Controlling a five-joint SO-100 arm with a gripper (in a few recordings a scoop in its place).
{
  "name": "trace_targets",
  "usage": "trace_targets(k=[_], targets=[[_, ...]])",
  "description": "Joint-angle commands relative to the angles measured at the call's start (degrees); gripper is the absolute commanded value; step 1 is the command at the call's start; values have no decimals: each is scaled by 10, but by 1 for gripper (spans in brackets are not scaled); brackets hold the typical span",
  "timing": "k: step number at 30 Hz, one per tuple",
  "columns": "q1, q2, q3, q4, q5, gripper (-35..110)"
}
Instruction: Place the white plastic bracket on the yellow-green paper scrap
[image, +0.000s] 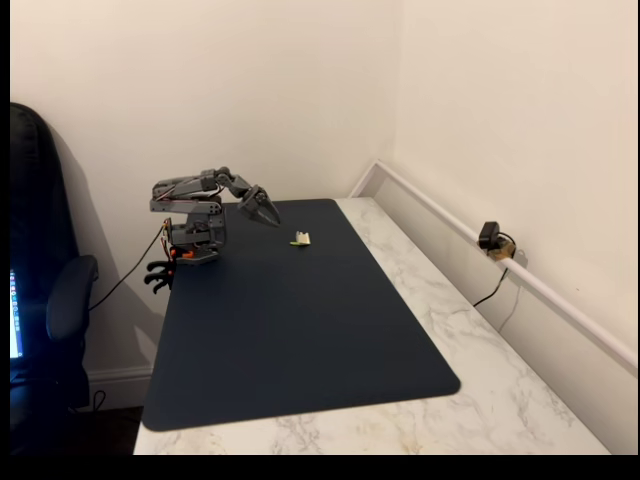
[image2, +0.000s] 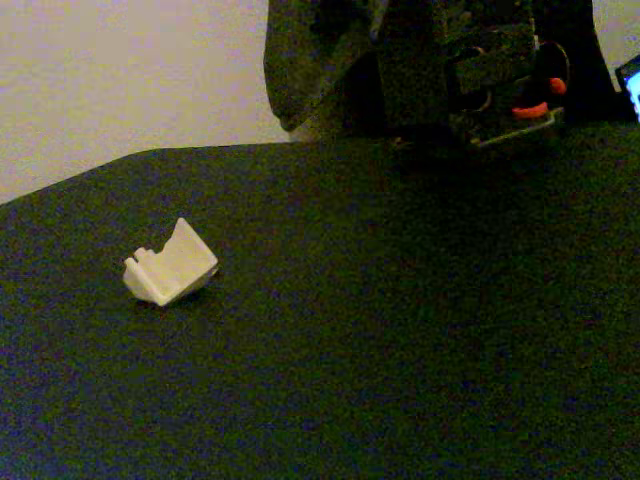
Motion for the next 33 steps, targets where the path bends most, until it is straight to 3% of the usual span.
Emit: trace_targets(k=[1,14,33], targets=[[-8,91,19,56,0,0],[12,102,39,123,-39,0],[12,102,39,123,-41,0]])
